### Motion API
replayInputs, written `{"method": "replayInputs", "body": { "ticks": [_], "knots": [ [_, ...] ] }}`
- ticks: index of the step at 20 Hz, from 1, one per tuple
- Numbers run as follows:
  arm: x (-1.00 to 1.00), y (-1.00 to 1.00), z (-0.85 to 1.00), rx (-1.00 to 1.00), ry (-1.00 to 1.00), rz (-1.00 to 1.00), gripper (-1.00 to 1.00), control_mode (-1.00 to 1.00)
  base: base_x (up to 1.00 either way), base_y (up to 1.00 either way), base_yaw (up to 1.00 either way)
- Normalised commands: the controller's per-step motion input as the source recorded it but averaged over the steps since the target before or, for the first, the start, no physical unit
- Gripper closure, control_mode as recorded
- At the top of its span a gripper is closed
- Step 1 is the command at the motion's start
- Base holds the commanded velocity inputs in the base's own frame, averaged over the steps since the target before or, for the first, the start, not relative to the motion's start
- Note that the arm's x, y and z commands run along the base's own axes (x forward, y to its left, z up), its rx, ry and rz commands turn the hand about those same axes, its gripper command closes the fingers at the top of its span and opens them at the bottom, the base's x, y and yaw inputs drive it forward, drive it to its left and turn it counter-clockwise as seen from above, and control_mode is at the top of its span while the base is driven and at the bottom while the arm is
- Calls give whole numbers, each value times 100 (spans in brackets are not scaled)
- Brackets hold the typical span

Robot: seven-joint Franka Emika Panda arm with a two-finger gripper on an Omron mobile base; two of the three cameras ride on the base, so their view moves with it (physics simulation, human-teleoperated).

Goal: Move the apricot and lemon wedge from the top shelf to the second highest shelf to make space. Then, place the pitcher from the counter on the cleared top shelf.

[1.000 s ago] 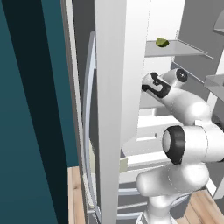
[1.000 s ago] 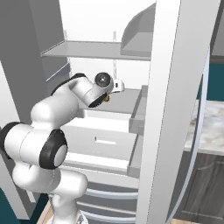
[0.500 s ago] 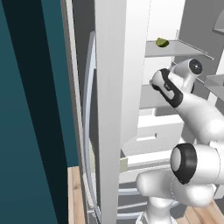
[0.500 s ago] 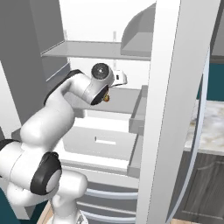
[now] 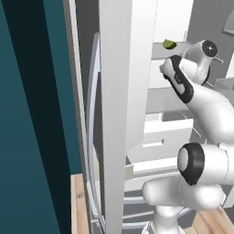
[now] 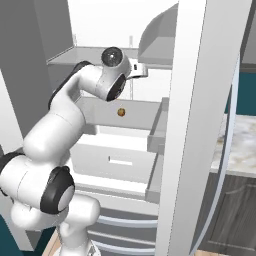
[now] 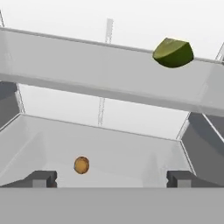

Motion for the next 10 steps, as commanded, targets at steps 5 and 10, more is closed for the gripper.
{"method": "replayInputs", "body": {
  "ticks": [5, 10],
  "knots": [
    [19, -19, 60, 0, 0, -15, -100, -100, 0, 0, 0],
    [46, -12, 32, 0, 0, -12, -100, -100, 0, 0, 0]
  ]
}}
